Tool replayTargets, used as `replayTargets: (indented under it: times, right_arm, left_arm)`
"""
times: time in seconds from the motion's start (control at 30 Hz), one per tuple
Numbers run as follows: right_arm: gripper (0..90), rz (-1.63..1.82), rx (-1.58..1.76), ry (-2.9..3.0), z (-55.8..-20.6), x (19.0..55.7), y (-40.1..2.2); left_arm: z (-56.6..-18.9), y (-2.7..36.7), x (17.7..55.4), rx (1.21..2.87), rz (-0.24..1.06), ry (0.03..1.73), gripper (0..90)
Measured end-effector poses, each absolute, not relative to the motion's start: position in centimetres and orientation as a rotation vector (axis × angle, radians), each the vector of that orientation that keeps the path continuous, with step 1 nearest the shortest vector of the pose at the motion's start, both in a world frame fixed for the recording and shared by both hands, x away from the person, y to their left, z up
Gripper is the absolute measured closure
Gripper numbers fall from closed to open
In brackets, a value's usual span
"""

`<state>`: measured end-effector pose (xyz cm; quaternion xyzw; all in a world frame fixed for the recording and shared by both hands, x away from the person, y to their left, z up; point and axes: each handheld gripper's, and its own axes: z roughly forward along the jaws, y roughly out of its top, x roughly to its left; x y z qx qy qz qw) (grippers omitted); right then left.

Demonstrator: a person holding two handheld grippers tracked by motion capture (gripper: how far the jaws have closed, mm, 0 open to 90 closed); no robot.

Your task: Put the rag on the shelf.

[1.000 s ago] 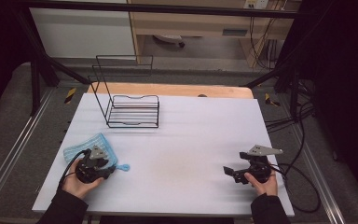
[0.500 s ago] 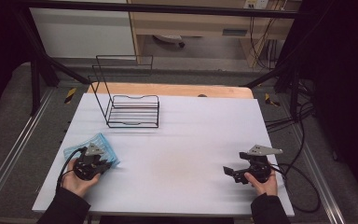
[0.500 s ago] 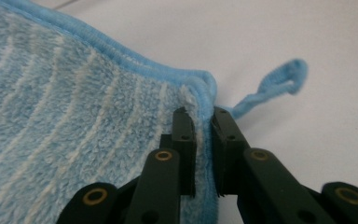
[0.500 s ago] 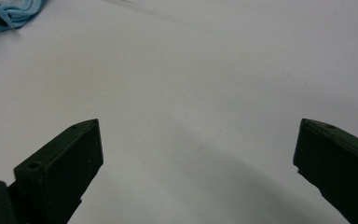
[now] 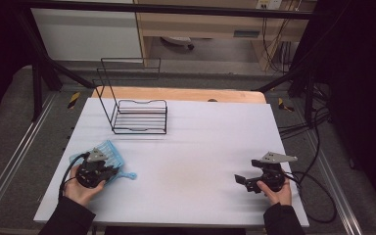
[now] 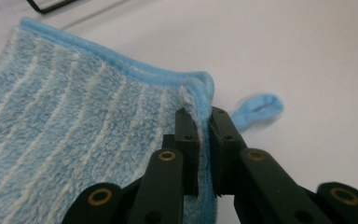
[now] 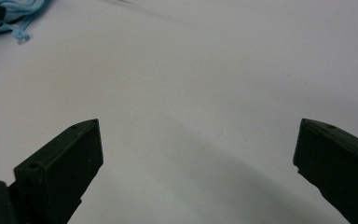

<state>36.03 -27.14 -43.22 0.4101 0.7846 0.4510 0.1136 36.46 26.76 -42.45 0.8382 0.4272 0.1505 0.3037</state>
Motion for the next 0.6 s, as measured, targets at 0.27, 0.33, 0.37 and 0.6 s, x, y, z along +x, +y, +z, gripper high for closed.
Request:
replayTargets:
  times: [0.27,0.33,0.37,0.6]
  right_arm:
    - [1.8,1.324,1.201,2.300,-43.2,36.0,-27.2]
    - [1.8,1.324,1.201,2.300,-43.2,36.0,-27.2]
    - [1.8,1.324,1.202,2.300,-43.2,36.0,-27.2]
    - [1.8,1.325,1.203,2.297,-43.2,36.0,-27.2]
  left_arm:
    - [-42.9,26.1,36.1,2.311,0.465,1.085,75.1]
    - [-42.9,26.1,36.1,2.299,0.454,1.081,72.2]
    - [-43.0,26.1,36.1,2.290,0.445,1.082,69.3]
    - [-44.0,25.6,36.0,2.283,0.490,1.082,61.8]
